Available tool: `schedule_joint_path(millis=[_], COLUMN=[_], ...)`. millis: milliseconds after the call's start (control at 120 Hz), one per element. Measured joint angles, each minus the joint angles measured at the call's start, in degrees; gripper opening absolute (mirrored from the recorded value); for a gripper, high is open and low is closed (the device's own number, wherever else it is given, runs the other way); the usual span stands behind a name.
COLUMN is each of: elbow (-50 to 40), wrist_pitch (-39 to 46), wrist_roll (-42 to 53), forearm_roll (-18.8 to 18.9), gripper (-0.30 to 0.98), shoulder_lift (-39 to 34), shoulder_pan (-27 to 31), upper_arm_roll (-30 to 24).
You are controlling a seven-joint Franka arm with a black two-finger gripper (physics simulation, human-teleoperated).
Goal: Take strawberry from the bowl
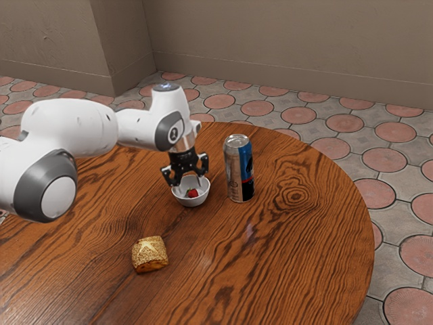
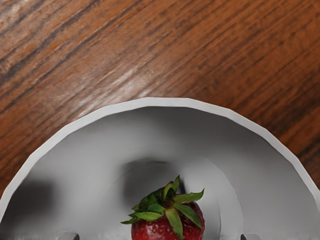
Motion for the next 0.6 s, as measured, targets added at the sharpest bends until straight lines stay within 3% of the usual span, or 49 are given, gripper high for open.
schedule_joint_path(millis=[600], elbow=[0.6], wrist_pitch=[0.6], wrist_roll=[-1.4], forearm_roll=[0.1], gripper=[0.33], shoulder_lift=[1.9], shoulder_pan=[0.1], upper_arm_roll=[0.1])
